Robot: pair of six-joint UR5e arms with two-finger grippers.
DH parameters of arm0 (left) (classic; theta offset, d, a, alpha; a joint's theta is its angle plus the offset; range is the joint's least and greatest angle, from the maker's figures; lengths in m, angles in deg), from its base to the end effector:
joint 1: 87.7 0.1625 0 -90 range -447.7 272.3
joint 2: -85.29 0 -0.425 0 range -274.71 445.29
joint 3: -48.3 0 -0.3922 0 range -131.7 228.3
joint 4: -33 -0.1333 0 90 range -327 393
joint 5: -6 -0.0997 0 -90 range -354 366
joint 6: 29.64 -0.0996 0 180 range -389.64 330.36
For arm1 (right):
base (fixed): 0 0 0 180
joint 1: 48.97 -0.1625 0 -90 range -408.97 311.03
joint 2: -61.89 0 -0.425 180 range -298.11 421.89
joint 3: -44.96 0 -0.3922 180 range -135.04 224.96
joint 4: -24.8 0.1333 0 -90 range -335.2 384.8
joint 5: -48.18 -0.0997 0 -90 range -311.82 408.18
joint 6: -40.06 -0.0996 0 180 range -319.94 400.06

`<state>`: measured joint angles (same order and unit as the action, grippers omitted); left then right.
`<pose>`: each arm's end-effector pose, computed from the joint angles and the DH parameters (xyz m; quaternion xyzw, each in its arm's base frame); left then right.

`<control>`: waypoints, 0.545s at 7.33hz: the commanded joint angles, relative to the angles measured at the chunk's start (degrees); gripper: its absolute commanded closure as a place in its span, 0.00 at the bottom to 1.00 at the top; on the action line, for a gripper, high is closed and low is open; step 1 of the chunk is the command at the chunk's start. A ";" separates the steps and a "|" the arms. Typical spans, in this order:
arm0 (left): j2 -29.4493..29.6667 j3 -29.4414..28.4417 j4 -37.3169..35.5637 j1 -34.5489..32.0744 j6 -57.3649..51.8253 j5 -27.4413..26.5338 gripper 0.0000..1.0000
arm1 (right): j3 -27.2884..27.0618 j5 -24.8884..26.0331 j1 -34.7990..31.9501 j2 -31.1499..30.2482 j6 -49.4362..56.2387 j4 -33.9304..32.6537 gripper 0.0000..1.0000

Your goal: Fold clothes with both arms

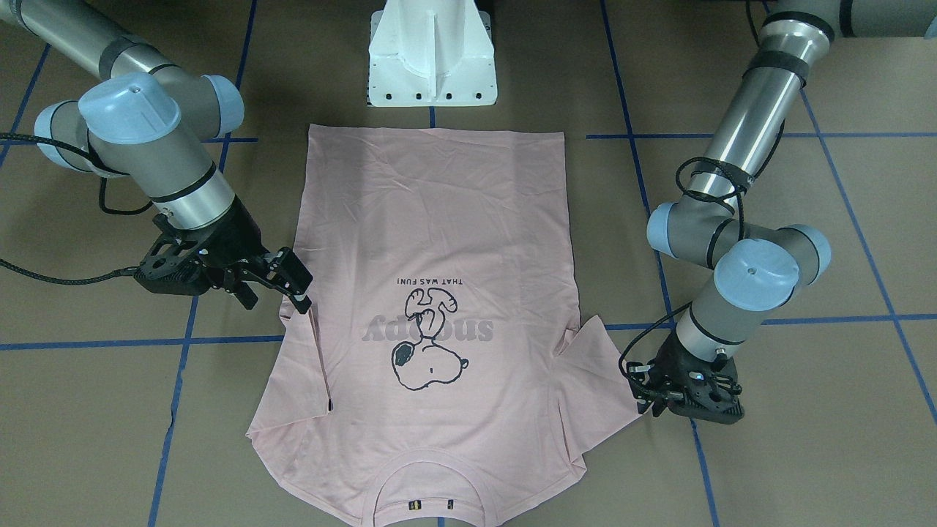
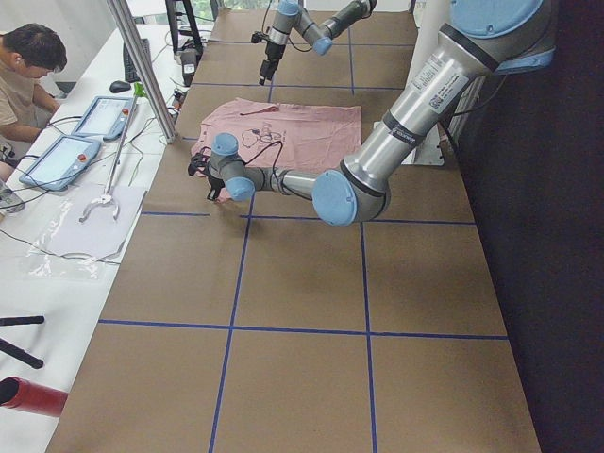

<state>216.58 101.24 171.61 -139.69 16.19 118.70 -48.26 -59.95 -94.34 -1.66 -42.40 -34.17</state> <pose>0.4210 -0.6927 0.4290 0.2069 0.4226 0.0275 0.8820 -0.3919 -0.5426 0.3082 0.1006 -0.5073 0.2009 0.8320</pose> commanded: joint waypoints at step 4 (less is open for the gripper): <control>5.27 4.46 -5.16 4.06 11.90 -0.28 1.00 | 0.23 0.03 0.19 0.18 0.02 0.00 0.00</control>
<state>219.32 105.81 169.27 -137.93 25.28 118.92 -48.08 -59.92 -94.22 -1.57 -42.39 -34.21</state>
